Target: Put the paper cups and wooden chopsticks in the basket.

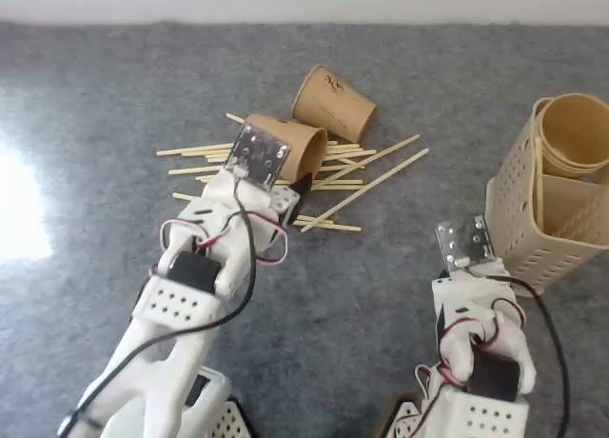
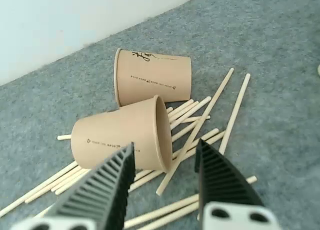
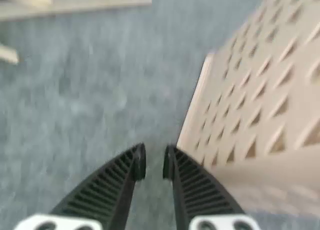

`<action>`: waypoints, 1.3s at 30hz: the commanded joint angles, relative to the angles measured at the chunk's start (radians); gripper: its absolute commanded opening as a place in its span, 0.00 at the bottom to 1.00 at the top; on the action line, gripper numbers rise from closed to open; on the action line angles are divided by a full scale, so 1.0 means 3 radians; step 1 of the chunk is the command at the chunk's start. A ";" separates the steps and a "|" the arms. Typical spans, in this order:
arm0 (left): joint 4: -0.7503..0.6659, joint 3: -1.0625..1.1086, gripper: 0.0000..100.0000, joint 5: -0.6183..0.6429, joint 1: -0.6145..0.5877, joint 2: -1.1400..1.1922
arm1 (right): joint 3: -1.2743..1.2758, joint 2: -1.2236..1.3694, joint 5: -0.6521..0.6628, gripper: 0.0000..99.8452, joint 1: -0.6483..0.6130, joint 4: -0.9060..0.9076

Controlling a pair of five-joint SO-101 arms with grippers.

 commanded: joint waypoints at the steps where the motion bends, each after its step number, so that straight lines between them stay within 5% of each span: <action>1: -0.0353 -0.0386 0.18 -0.0036 -0.0036 0.0655 | 0.0015 0.0079 -0.0036 0.08 0.0008 -0.0105; 14: -0.0522 -0.1348 0.18 -0.0179 -0.0087 0.2220 | 0.0317 0.0079 -0.0031 0.08 0.0008 -0.0468; 20: -0.0527 -0.1486 0.10 -0.0701 -0.0118 0.2649 | 0.0322 0.0079 -0.0026 0.08 0.0008 -0.0468; 24: -0.0634 -0.1481 0.06 -0.0992 -0.0123 0.2793 | 0.0322 0.0079 -0.0026 0.08 0.0008 -0.0468; 39: -0.0864 -0.1337 0.06 -0.0987 -0.0230 0.2455 | 0.0327 0.0079 -0.0020 0.08 0.0008 -0.0468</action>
